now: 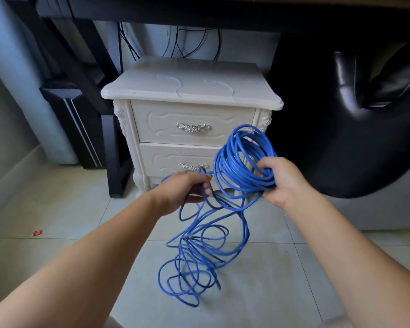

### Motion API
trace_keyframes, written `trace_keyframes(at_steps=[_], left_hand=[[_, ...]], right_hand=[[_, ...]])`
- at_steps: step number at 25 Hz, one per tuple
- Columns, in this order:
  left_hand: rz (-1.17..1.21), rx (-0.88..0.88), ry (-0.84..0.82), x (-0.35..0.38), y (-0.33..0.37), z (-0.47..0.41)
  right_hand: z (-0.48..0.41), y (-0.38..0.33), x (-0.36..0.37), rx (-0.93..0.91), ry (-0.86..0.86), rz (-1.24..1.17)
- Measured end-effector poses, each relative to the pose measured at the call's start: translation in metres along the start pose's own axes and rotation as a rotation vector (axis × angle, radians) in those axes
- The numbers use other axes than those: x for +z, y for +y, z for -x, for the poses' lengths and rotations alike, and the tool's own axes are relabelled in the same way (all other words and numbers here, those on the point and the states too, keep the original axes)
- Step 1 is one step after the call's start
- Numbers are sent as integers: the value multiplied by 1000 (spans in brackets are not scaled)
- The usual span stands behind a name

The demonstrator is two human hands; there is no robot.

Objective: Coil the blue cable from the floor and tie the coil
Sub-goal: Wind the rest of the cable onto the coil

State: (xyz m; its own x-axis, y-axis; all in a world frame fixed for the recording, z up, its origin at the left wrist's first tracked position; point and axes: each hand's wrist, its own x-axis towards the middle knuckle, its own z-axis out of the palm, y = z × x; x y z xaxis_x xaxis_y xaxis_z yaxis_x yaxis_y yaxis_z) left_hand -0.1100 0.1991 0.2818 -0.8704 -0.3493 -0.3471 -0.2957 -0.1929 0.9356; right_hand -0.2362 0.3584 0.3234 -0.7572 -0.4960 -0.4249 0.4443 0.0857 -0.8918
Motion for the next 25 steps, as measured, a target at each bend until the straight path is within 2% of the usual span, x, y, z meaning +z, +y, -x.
trace_keyframes(at_steps=[4,7,11,15,17,21,25], left_hand=[[370,-30,-34,2,17,9],[377,-9,-64,2,21,13],[115,46,-53,-1,25,19],[-289,262,253,5,23,25],[-419,323,335,7,21,25],[-544,386,365,11,23,26],[-737,435,361,16,24,29]], right_hand=[[3,0,2,51,-10,107],[7,2,5,63,-53,191],[2,12,6,55,13,287],[-2,22,13,-34,61,516],[-1,23,18,-89,55,601],[-3,24,24,-184,88,712],[-5,39,30,-316,255,699]])
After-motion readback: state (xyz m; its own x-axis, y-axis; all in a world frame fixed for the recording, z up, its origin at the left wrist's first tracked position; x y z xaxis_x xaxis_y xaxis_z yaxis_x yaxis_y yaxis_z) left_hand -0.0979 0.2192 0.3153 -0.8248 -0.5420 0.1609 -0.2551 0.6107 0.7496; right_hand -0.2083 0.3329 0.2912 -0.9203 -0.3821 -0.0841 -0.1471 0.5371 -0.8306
